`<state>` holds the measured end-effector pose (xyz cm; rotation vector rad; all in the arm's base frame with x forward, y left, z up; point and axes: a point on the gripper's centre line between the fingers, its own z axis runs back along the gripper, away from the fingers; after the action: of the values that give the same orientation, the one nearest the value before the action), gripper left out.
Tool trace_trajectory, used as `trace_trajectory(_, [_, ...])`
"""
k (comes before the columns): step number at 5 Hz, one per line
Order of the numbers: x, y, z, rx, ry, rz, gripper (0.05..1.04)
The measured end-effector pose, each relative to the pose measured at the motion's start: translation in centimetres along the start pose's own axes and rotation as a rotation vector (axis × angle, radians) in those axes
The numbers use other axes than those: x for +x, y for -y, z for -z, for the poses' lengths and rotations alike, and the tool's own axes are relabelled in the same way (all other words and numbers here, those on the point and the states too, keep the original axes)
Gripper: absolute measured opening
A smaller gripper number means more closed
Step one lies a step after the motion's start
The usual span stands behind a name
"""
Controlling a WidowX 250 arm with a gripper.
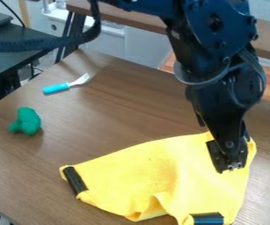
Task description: Unfold the cloth from bottom right to top left
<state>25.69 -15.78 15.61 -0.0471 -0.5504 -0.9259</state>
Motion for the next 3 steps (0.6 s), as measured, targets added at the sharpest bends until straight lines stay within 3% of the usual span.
trace_trajectory(1, [-0.6,0.2,0.6,-0.008,-0.030,0.003,1.001])
trace_trajectory(3, [-2.4,0.6,2.7,0.034,-0.202,0.215,1.001])
